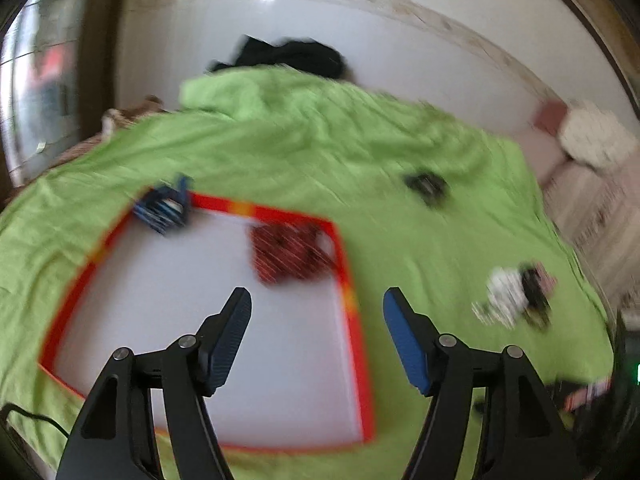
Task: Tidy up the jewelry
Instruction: 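Move both open tools back to the jewelry pile, then grasp black beaded hair tie with left tool while right tool grasps plaid scrunchie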
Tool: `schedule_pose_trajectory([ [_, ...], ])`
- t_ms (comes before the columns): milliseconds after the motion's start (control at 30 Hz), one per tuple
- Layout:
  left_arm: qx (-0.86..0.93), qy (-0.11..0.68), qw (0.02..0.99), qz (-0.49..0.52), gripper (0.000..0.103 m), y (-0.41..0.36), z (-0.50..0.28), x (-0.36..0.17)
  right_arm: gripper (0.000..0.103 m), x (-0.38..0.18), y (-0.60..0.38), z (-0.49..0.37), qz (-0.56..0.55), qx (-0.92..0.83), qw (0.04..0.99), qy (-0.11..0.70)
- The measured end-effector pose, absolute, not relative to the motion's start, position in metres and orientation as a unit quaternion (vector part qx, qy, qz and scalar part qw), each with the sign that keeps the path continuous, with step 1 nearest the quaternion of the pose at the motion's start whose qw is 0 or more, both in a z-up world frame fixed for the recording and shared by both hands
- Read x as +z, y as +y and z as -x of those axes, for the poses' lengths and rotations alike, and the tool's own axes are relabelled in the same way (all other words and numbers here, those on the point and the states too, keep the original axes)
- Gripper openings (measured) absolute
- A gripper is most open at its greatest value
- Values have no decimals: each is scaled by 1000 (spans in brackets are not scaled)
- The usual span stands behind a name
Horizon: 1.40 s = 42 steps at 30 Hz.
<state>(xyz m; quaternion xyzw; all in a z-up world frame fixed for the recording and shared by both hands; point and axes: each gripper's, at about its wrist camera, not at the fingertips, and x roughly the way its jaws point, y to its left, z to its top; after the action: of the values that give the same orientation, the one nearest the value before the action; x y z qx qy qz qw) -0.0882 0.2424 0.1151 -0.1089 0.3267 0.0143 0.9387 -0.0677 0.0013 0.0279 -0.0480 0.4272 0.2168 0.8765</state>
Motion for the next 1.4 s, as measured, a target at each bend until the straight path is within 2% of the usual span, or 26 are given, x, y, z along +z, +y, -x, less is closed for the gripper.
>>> schedule_pose_trajectory([
  [100, -31, 357, 930, 77, 68, 198, 84, 107, 49, 20, -54, 63, 14, 174, 886, 430],
  [300, -104, 413, 898, 106, 68, 140, 57, 102, 49, 18, -159, 48, -68, 101, 897, 424],
  [500, -108, 436, 892, 53, 68, 82, 24, 95, 49, 17, -222, 32, -105, 79, 905, 405],
  [833, -133, 464, 875, 43, 67, 18, -35, 81, 49, 21, -271, -22, -135, 73, 908, 390],
  [967, -157, 457, 875, 39, 67, -15, -62, 86, 56, 23, -291, -54, -164, 71, 904, 388],
  [1400, -220, 488, 842, 70, 67, -75, -138, 63, 56, 10, -309, -118, -232, 84, 885, 395],
])
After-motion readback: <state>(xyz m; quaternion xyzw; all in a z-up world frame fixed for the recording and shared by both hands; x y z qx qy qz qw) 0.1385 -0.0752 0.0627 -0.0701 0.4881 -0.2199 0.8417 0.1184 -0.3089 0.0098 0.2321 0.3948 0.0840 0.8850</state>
